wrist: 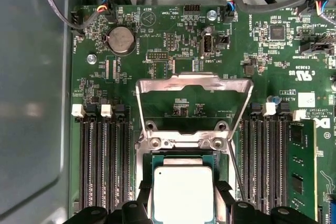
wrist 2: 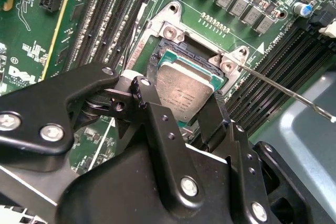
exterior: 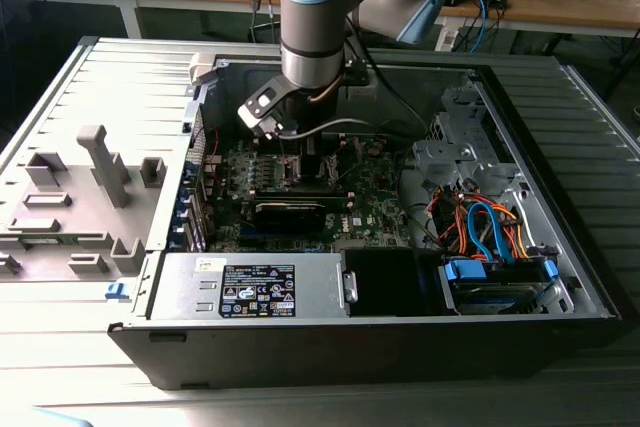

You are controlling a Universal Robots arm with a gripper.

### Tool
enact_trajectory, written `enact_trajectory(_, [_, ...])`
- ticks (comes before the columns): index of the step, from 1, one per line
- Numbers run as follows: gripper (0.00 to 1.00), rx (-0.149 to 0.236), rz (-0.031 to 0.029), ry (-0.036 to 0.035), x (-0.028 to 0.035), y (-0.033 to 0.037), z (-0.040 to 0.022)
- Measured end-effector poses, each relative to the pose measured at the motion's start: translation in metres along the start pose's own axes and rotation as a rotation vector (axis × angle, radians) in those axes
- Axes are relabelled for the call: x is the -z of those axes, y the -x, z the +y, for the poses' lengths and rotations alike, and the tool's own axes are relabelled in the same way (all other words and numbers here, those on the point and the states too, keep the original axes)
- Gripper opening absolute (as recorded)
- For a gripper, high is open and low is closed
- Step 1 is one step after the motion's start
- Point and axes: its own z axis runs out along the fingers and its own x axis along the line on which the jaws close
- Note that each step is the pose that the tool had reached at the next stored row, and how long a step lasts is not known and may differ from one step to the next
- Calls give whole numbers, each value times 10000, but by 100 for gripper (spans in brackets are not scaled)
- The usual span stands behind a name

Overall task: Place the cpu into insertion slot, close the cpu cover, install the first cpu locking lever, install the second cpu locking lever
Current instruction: 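Place the cpu into insertion slot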

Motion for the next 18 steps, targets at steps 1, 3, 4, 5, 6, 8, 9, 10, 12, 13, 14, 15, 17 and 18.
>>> enact_trajectory(1, [55,0,0,1,-4,0,-2])
enact_trajectory(3, [55,2,3,1,-11,-1,-2])
enact_trajectory(4, [55,0,1,-1,-12,-1,-3])
enact_trajectory(5, [55,0,2,0,-13,-1,-3])
enact_trajectory(6, [55,-1,2,1,-13,-1,-3])
enact_trajectory(8, [55,-1,3,1,-13,-1,-3])
enact_trajectory(9, [55,-1,3,1,-14,-1,-3])
enact_trajectory(10, [55,0,3,1,-14,-1,-3])
enact_trajectory(12, [55,0,3,1,-14,-1,-3])
enact_trajectory(13, [55,-1,3,1,-14,-1,-3])
enact_trajectory(14, [55,-1,3,1,-14,-1,-3])
enact_trajectory(15, [55,-1,3,1,-14,-1,-3])
enact_trajectory(17, [55,0,3,1,-15,-1,-3])
enact_trajectory(18, [55,0,-1,2,-15,0,-3])
